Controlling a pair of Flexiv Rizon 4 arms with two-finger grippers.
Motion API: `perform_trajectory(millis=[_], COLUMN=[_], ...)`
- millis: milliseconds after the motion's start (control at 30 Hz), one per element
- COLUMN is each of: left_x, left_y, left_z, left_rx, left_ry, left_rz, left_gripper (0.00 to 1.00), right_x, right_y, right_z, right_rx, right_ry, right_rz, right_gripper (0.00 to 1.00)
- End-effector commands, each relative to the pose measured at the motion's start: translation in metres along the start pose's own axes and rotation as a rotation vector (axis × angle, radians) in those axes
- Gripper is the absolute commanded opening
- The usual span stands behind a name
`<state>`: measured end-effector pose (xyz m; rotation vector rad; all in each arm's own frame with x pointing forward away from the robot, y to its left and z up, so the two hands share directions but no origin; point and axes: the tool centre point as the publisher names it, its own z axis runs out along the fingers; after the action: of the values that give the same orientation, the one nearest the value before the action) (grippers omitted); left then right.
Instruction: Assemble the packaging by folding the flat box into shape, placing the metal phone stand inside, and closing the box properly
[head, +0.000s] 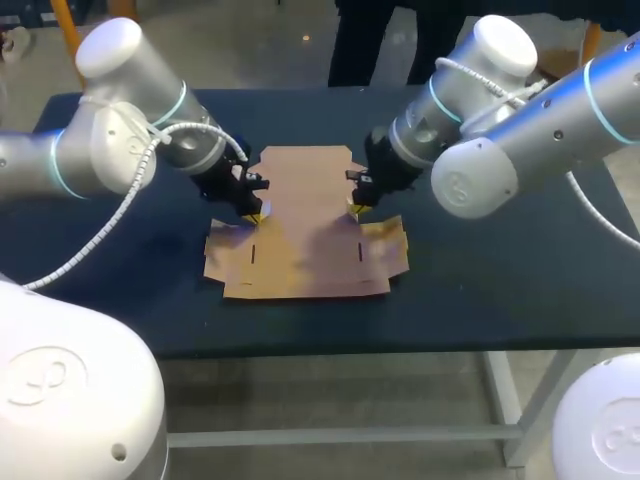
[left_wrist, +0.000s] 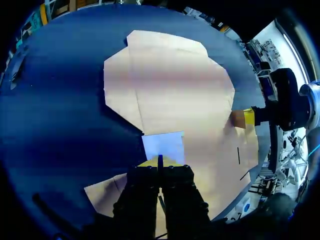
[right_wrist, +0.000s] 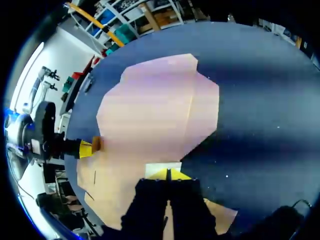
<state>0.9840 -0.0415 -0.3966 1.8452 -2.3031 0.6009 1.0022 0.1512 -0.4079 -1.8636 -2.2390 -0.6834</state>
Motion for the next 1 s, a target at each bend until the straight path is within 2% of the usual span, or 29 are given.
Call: perform_trajectory(millis=[33, 400, 1000], left_x=[0.004, 0.006, 0.011], left_y=[-0.003, -0.003, -0.008], left_z=[0.003, 0.006, 0.018], left_rx=[-0.008, -0.016, 0.036], left_ry=[-0.010, -0.006, -0.074], left_rz=[0.000, 0.003, -0.001], left_gripper=[0.00, 0.00, 0.00], right_x=[0.003, 0.007, 0.011], right_y=[-0.001, 0.000, -0.002], right_z=[0.003, 0.010, 0.019], right_rx=[-0.009, -0.016, -0.026], right_ry=[-0.016, -0.053, -0.134], right_rz=[0.001, -0.004, -0.007], right_gripper=[0.00, 0.00, 0.00])
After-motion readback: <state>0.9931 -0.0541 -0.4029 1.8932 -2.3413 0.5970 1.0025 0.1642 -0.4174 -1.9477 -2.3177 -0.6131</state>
